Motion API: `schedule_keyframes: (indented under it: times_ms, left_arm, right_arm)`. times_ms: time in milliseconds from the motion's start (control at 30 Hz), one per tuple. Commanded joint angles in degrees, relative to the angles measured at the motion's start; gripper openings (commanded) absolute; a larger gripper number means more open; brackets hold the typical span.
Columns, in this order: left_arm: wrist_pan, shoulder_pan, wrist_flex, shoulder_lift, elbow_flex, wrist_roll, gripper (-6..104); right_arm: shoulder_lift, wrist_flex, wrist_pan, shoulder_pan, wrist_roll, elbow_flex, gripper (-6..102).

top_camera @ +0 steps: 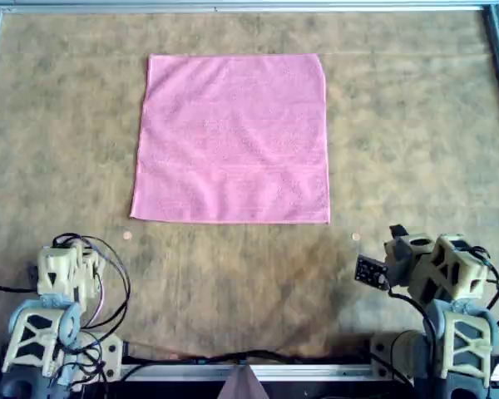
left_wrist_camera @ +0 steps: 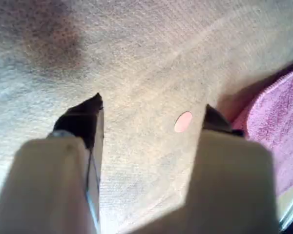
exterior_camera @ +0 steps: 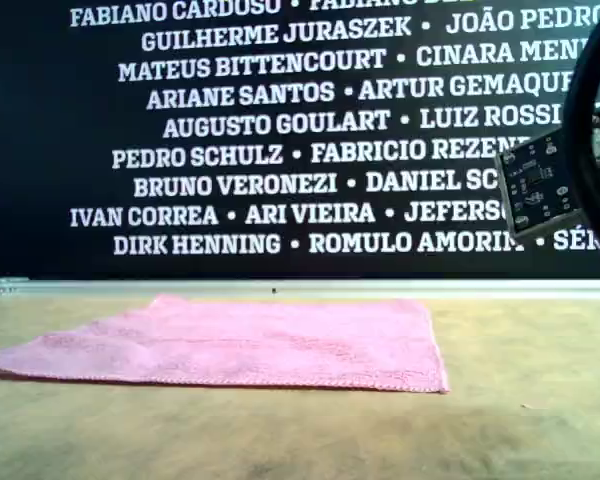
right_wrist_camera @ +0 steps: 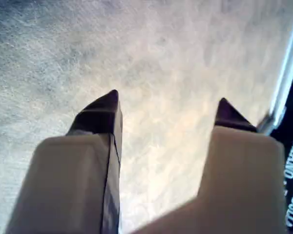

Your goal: Fold a cloth

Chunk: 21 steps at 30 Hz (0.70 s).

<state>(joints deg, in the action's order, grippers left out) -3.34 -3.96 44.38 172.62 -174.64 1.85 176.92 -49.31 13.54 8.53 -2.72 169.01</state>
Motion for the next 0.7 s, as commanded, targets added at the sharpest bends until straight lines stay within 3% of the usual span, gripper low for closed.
schedule_keyframes:
  times_ms: [0,200,267,467,500,667]
  left_arm:
    - [0.3,0.2,-1.2,0.9,2.2,-0.2,76]
    - [0.3,0.2,-1.4,2.9,2.5,-0.3,76]
    - [0.3,0.2,-1.4,4.0,3.4,-0.1,76]
    - [0.4,0.2,-1.2,4.1,11.2,-0.4,76]
    - [0.4,0.2,-1.2,4.0,12.4,-0.4,76]
    - [0.4,-1.3,-0.6,3.3,14.6,-0.4,76]
  right_arm:
    - [2.0,-0.6,0.5,-0.4,0.26,-4.9,83]
    - [2.1,-0.6,0.5,0.3,0.26,-6.5,83]
    - [2.1,-0.2,0.5,-0.4,-0.53,-6.5,83]
    - [2.1,11.5,0.5,-0.5,0.26,-6.6,82]
    - [2.0,12.5,0.5,-0.6,-0.44,-6.9,82]
    - [-6.2,10.2,0.5,-6.9,-0.79,-11.9,82]
